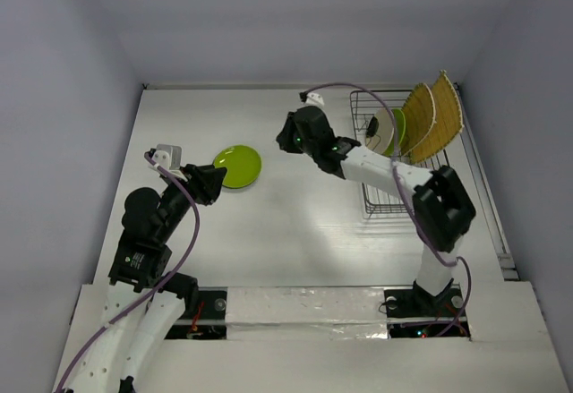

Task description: Unload the plates from the dish rack

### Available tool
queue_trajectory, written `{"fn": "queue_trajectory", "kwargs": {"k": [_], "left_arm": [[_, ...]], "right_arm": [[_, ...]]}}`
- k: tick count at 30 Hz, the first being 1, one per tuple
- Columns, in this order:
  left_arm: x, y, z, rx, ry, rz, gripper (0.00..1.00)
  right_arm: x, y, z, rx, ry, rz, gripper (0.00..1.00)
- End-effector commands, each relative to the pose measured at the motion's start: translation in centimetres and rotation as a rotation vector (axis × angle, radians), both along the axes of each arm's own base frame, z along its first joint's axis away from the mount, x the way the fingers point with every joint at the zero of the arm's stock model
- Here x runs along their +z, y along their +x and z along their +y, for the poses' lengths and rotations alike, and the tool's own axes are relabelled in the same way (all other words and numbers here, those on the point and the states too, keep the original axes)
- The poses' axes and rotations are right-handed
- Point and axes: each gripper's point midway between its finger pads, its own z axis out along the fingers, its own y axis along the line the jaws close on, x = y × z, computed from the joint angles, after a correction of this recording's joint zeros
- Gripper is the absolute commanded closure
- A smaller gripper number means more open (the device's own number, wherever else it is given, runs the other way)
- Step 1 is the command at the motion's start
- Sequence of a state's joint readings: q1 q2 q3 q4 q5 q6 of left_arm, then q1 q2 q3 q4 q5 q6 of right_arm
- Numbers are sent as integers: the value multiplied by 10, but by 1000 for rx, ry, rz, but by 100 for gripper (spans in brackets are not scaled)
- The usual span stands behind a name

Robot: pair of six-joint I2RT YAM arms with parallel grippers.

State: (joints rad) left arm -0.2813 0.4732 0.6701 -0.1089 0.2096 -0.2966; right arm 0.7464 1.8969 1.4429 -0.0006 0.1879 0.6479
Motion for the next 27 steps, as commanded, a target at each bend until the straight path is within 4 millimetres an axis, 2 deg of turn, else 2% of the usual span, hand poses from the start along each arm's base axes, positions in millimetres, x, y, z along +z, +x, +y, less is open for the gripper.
{"fn": "queue_trajectory", "kwargs": {"k": [1, 2, 3, 4, 5, 6, 7, 8, 10, 11, 12, 13, 15, 17, 22, 23, 27], "left_arm": [[31, -4, 0, -6, -26, -91, 66], [31, -4, 0, -8, -26, -91, 66], [30, -3, 0, -6, -25, -88, 66], [30, -3, 0, -8, -25, -90, 66], [30, -3, 0, -6, -25, -90, 66], [31, -3, 0, -8, -26, -91, 66], [31, -3, 0, -9, -26, -93, 66], [30, -3, -1, -11, -27, -89, 66], [30, -2, -1, -11, -27, -89, 66], [30, -2, -1, -11, -26, -88, 66], [30, -2, -1, -11, -26, -86, 66], [29, -2, -1, -11, -25, -83, 66], [28, -1, -1, -11, -23, -81, 66], [27, 1, 1, 0, -20, -79, 66], [27, 1, 0, -3, -19, -76, 66], [27, 2, 1, 0, -19, -76, 66], [27, 2, 0, -3, -18, -76, 66]], "right_arm": [[40, 7, -77, -196, -185, -124, 84], [45, 8, -95, -231, -216, -127, 100], [60, 10, -128, -281, -249, -141, 100], [64, 11, -147, -315, -269, -148, 100], [59, 9, -167, -337, -297, -136, 100], [61, 16, -200, -386, -320, -132, 100], [68, 15, -217, -404, -320, -137, 100], [61, 14, -232, -408, -349, -122, 100], [53, 18, -266, -468, -400, -91, 93], [44, 22, -288, -510, -444, -61, 83], [39, 22, -289, -507, -458, -45, 77], [33, 26, -305, -535, -463, -25, 70], [21, 33, -317, -547, -480, 2, 59], [19, 40, -329, -571, -488, 10, 59], [-4, 54, -329, -555, -520, 54, 59], [-3, 56, -339, -591, -539, 56, 60], [-12, 58, -346, -617, -555, 79, 67]]}}
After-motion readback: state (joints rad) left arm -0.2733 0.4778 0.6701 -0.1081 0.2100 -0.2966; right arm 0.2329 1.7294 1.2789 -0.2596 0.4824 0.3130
